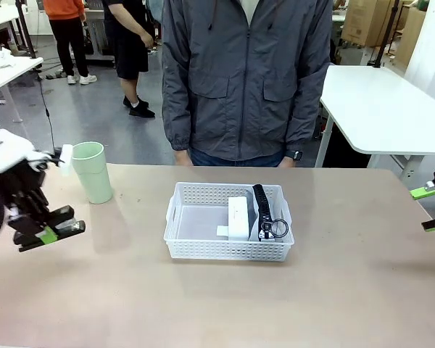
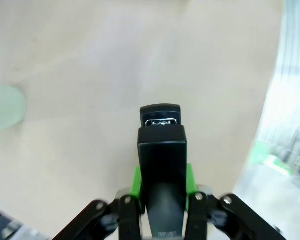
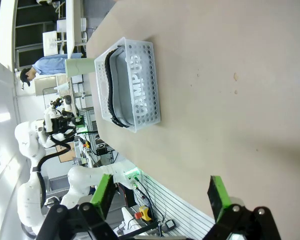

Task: Efficiently arrange items inside the basket to fit them all.
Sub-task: Pick up the Stapler and place it inside the Organizing basket.

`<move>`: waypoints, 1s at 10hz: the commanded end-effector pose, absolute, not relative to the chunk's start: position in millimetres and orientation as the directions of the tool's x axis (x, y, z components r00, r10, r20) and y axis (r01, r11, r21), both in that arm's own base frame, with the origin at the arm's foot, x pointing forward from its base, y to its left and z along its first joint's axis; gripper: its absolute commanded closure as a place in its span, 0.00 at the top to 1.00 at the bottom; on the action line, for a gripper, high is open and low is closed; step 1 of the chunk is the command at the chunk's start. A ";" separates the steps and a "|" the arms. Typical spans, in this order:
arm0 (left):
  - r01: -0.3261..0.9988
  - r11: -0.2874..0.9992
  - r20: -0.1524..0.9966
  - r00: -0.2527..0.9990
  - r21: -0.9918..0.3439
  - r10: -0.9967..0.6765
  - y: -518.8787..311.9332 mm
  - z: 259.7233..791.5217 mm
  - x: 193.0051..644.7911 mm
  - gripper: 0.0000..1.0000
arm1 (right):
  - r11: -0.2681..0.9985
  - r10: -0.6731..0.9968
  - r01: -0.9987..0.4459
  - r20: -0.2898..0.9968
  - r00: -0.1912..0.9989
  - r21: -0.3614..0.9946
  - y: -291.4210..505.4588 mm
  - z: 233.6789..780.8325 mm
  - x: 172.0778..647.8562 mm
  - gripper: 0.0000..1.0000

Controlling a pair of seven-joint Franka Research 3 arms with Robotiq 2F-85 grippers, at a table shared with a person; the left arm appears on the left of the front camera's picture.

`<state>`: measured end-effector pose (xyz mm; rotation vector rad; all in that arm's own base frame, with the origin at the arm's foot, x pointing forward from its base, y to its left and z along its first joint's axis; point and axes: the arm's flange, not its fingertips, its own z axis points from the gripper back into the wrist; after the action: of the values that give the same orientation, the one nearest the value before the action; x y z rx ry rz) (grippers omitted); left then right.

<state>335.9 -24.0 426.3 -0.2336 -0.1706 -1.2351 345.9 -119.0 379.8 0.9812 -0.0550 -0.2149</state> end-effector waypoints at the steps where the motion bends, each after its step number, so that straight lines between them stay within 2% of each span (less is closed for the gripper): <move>1: 0.962 0.246 0.311 0.272 -0.119 -0.911 -13.5 453.3 323.8 0.00 | 0.531 -0.201 0.148 -0.045 0.979 0.834 -119.9 382.3 345.0 1.00; 4: 0.986 0.155 0.448 0.166 -0.060 -0.879 -8.0 467.3 300.1 0.00 | 0.531 -0.201 0.148 -0.045 0.979 0.834 -119.9 382.3 345.0 1.00; 5: 0.986 0.148 0.458 0.165 -0.073 -0.874 -9.6 464.5 300.2 0.00 | 0.531 -0.201 0.148 -0.045 0.979 0.834 -119.9 382.3 345.0 1.00; 6: 0.984 0.167 0.436 0.179 -0.067 -0.882 -10.8 458.8 305.0 0.30 | 0.531 -0.201 0.148 -0.045 0.979 0.834 -119.9 382.3 345.0 1.00; 7: 0.982 0.164 0.426 0.191 -0.098 -0.885 -0.4 458.5 319.1 0.30 | 0.531 -0.201 0.148 -0.045 0.979 0.834 -119.9 382.3 345.0 1.00; 10: 0.982 0.164 0.426 0.191 -0.098 -0.885 -0.4 458.5 319.1 0.30 | 0.531 -0.201 0.148 -0.045 0.979 0.834 -119.9 382.3 345.0 1.00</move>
<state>318.5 -2.8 456.9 -0.3965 -0.2978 -1.3590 345.8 -118.9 379.8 0.9806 -0.0543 -0.2145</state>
